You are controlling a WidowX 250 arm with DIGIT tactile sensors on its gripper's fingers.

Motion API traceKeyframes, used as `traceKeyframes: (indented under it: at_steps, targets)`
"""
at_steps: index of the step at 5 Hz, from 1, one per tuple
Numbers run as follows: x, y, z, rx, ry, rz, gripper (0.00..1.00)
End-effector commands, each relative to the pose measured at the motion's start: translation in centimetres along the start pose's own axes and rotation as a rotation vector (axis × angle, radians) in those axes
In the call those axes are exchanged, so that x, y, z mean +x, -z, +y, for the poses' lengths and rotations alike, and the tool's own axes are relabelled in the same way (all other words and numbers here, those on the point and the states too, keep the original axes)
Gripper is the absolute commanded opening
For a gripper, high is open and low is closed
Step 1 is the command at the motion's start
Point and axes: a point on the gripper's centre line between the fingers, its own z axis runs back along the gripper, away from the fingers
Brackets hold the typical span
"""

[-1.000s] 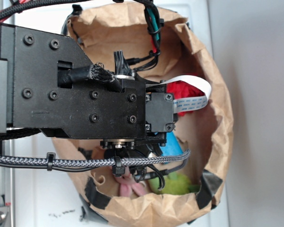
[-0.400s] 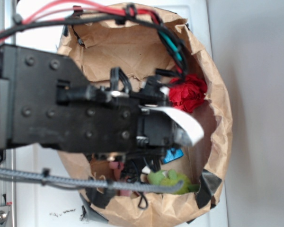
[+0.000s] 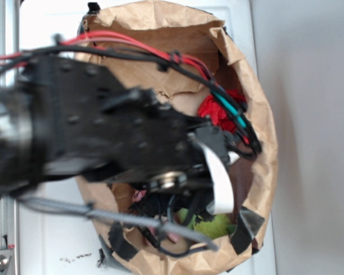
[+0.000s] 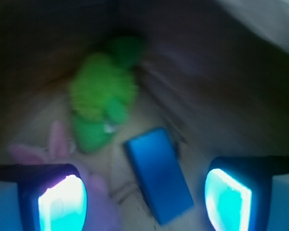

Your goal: Grab the blue block.

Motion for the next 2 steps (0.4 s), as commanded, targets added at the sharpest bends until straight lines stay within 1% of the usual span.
traceKeyframes:
  at_steps: [1,2]
  targets:
    - [0.0,-1.8,2.5,0.016,0.184,-0.067,1.00]
    - [-0.1,-0.5,2.4,0.062,0.244,-0.066,1.00]
